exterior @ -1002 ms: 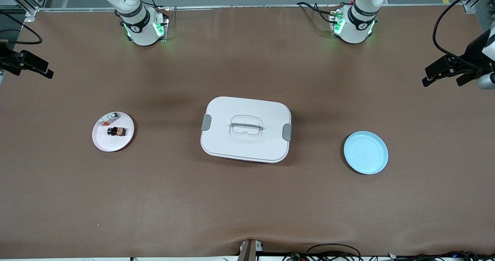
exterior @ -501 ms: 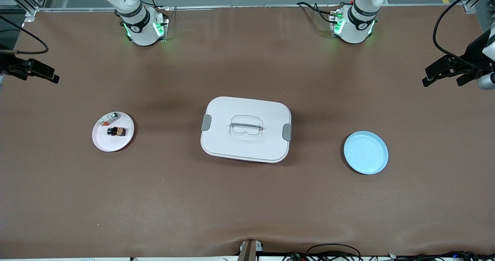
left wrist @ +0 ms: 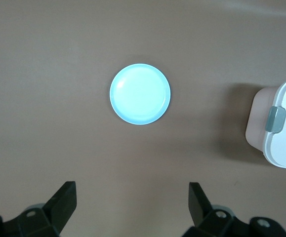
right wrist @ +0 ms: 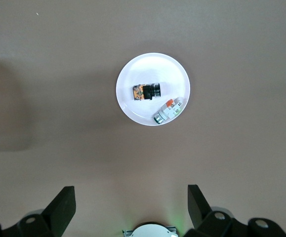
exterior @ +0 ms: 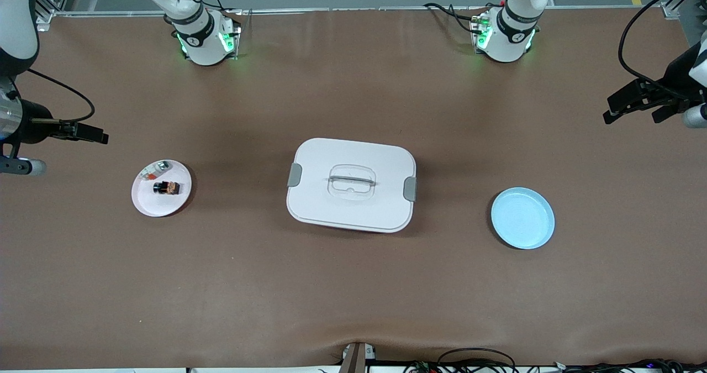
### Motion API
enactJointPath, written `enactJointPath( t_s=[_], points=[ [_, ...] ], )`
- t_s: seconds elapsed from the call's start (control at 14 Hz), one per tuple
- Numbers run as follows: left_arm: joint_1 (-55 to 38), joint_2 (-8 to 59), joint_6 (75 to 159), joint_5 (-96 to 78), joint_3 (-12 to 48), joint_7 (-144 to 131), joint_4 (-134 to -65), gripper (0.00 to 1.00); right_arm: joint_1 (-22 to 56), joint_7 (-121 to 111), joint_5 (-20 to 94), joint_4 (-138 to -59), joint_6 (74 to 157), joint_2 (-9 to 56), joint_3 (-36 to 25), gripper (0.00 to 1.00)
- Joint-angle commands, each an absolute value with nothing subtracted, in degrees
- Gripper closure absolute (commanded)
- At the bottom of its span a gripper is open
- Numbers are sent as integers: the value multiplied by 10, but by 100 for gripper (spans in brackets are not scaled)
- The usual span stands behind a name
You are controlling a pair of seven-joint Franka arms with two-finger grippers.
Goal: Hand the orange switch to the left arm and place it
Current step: 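Move the right gripper over the white plate toward the orange switch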
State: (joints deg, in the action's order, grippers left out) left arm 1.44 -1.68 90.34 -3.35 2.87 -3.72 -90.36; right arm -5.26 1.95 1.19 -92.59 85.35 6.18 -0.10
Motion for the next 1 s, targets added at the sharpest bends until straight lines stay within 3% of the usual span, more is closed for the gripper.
enactJointPath(
  t_s=[0.0,0.57,0.93],
  points=[
    [16,-16,894,-25,32,-30,-896,0,-59,16,11,-918,845,61,4,0],
    [16,-17,894,-26,32,-30,-895,0,-57,16,14,-916,860,90,4,0],
    [16,-16,894,-26,32,-30,-895,0,-49,22,23,-985,944,89,4,0]
  ],
)
